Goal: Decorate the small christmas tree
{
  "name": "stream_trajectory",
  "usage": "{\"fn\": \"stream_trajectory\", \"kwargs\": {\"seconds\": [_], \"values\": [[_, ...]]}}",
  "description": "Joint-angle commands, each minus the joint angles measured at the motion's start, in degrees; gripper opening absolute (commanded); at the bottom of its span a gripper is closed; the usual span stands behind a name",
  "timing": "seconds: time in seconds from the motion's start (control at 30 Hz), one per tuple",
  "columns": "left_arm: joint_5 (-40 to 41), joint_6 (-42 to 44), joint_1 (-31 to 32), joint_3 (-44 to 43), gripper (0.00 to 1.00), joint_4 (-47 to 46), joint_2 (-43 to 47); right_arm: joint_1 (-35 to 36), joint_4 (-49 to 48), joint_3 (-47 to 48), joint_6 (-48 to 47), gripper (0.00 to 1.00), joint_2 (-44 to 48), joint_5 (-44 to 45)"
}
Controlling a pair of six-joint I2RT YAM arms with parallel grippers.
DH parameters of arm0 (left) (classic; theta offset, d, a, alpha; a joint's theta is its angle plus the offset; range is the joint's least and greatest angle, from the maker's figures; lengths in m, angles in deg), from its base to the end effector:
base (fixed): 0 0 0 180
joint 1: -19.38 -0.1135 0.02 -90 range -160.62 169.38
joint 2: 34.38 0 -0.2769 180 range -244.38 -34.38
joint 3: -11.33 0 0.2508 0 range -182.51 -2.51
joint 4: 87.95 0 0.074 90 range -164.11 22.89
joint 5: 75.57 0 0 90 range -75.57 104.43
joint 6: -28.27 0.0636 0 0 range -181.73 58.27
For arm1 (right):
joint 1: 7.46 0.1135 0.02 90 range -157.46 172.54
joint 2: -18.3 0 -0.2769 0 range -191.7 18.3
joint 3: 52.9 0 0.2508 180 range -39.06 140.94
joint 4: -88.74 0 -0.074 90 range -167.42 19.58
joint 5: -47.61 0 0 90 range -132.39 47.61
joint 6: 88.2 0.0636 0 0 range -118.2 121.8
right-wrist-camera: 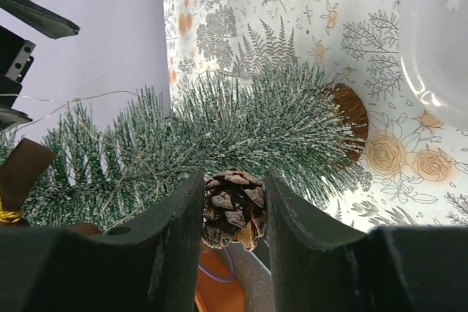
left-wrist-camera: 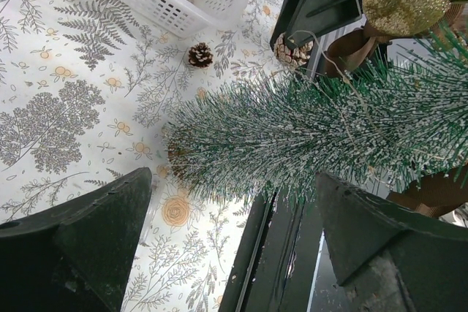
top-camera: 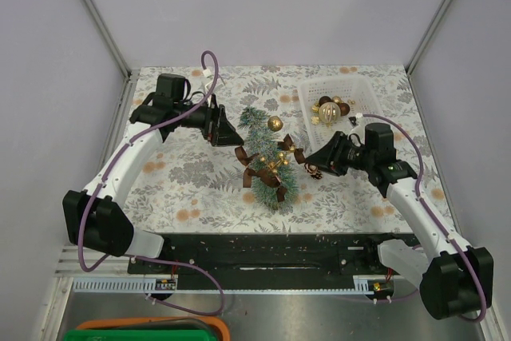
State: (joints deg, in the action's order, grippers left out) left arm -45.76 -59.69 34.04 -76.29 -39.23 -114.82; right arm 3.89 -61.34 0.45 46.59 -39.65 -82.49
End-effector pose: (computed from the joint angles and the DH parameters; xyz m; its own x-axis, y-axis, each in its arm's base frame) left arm 0.2781 -0.1298 0.3479 -0.6143 0.1790 -0.7685 0.7765 0.3104 -0.5484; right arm 0.2117 0.0843 0.2586 -0.8669 0.3756 -0.3276 -0.0847 0.5367 0.8395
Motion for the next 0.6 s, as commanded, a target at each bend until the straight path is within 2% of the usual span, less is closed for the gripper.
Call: {"fn": "stream_trajectory", "kwargs": {"seconds": [0.0, 0.57], "values": [[-0.9, 2.17, 0.46, -2.07, 0.97, -0.25, 0.2, 0.95, -4.83, 0.48, 1.52, 0.32, 0.12, -2.88], [-0.11, 2.79, 0.46, -1.55, 0.97, -0.24, 0.55, 3.5, 0.0, -0.04, -1.38, 0.33, 1.17, -3.59]]}}
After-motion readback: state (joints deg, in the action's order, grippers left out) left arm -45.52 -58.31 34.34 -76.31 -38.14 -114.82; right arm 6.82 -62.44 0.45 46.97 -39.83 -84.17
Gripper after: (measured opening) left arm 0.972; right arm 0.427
